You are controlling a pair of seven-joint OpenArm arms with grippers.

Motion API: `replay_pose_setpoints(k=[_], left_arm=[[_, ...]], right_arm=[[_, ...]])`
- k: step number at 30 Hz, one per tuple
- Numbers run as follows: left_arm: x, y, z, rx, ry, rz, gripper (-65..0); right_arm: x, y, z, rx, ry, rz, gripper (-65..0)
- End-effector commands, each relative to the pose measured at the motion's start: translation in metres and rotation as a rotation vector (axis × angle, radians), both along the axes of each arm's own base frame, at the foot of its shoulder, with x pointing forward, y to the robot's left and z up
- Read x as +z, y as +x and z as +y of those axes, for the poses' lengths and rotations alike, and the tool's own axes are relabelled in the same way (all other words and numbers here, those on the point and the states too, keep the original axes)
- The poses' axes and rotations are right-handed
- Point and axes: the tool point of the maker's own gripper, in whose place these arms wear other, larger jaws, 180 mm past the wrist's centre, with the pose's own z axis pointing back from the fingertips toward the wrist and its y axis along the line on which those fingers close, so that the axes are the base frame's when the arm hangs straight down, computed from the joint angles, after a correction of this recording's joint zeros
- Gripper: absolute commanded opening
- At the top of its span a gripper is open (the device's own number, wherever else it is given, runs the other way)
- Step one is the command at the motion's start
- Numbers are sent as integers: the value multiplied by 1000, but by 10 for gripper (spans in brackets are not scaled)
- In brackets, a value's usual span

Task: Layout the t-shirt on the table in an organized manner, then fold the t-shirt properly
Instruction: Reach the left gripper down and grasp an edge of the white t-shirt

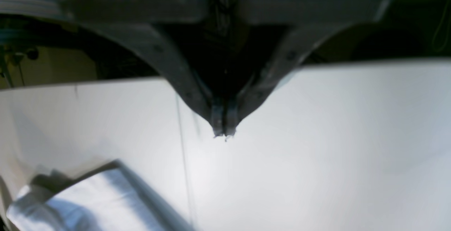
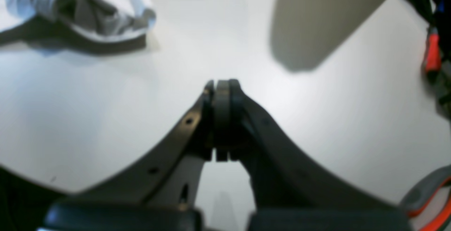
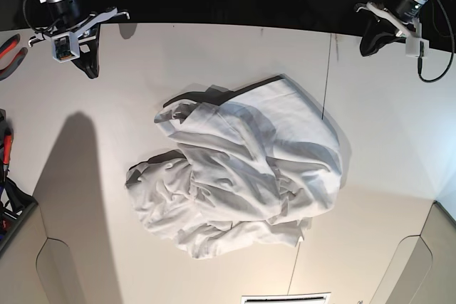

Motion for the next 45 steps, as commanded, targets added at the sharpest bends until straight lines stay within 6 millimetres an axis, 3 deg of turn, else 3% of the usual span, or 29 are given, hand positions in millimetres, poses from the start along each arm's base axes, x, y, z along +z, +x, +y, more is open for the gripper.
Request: replay_pose_setpoints(k=[1, 7, 14, 17, 19, 25, 31, 36, 45], left_arm=[[12, 13, -1, -14, -8, -51, -650], [20, 51, -40, -111, -53, -120, -650], [28, 88, -108, -319, -60, -179, -650], [32, 100, -137, -418, -46, -205, -443], [35, 106, -154, -478, -33, -221, -365], [38, 111, -189, -587, -6, -245, -362], [32, 101, -222, -659, -1, -243, -354], [35, 98, -252, -712, -7, -263, -323], [37, 124, -277, -743, 217, -335, -323]], right_arm=[[12, 10, -1, 2, -4, -47, -650], [23, 45, -3, -13, -16, -79, -650], [25, 63, 11, -61, 44, -89, -502], [26, 66, 20, -79, 79, -95, -380], [27, 70, 21, -93, 88, -105, -304], [19, 89, -12, -234, 41, -83, -300], [-18, 100, -36, -324, 49, -8, -301], [-38, 109, -40, -343, 55, 36, -301], [-34, 119, -36, -344, 72, 20, -301]])
